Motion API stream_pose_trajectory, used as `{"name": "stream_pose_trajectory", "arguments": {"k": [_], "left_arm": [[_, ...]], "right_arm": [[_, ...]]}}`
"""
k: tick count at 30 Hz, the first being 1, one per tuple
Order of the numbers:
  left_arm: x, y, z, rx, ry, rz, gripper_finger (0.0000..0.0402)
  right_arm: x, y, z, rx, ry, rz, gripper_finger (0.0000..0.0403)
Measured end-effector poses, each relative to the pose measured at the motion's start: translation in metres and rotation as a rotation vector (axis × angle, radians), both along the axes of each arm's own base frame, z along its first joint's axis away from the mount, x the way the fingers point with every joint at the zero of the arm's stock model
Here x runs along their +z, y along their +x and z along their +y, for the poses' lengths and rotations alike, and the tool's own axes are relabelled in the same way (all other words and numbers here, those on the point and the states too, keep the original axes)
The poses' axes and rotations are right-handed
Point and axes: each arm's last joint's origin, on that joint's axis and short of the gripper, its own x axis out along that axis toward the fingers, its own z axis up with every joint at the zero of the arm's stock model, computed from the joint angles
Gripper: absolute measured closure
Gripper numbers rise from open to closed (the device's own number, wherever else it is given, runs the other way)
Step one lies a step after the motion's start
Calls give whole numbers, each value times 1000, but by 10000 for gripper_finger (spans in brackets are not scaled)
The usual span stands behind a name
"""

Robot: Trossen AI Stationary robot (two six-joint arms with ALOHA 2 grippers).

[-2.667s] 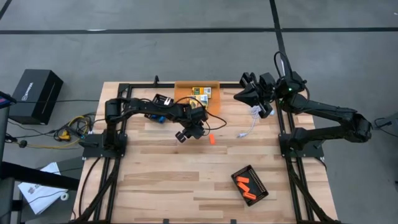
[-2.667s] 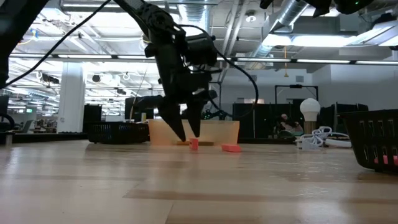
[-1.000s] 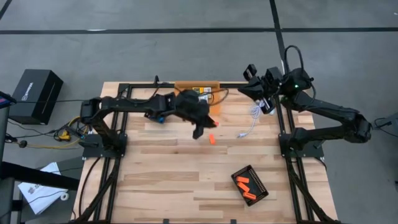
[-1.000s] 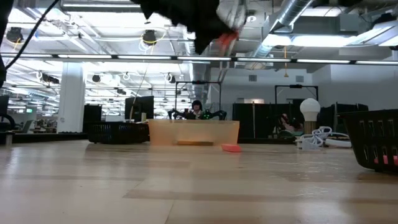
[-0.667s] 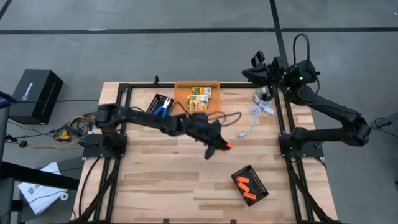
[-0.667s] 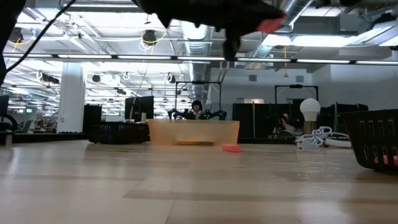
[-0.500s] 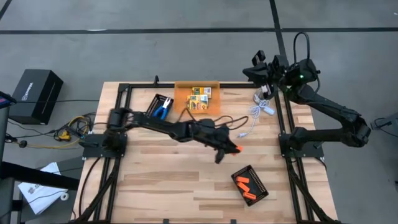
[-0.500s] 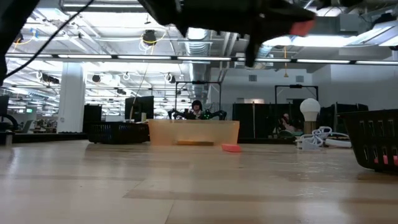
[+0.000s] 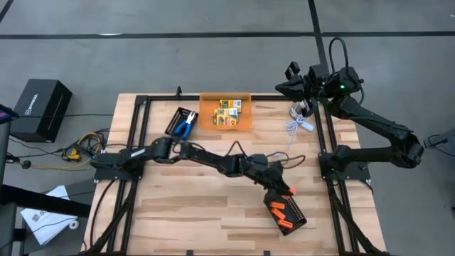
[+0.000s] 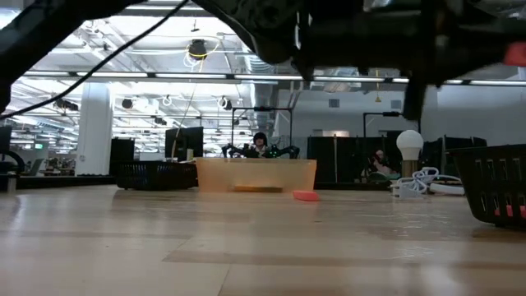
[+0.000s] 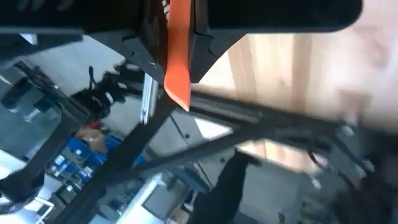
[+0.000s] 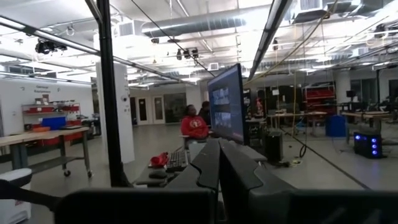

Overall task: Pick & Place School Supplies
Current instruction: Put the orange eraser into the bottom black bin

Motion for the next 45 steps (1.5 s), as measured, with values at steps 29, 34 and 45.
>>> {"name": "stream_pose_trajectory", "arguments": {"k": [29,34,45], "left_arm": [[-15,5,-18,-90,38,-43,205],[24,-1,3,-61,109,-75,215],[119,-90,84,101,462,168,233]], "right_arm": [[-3,1,0,12,6,28,403],[0,0,1,12,-19,-3,403],[31,-7,8,85,4,-51,403]]}}
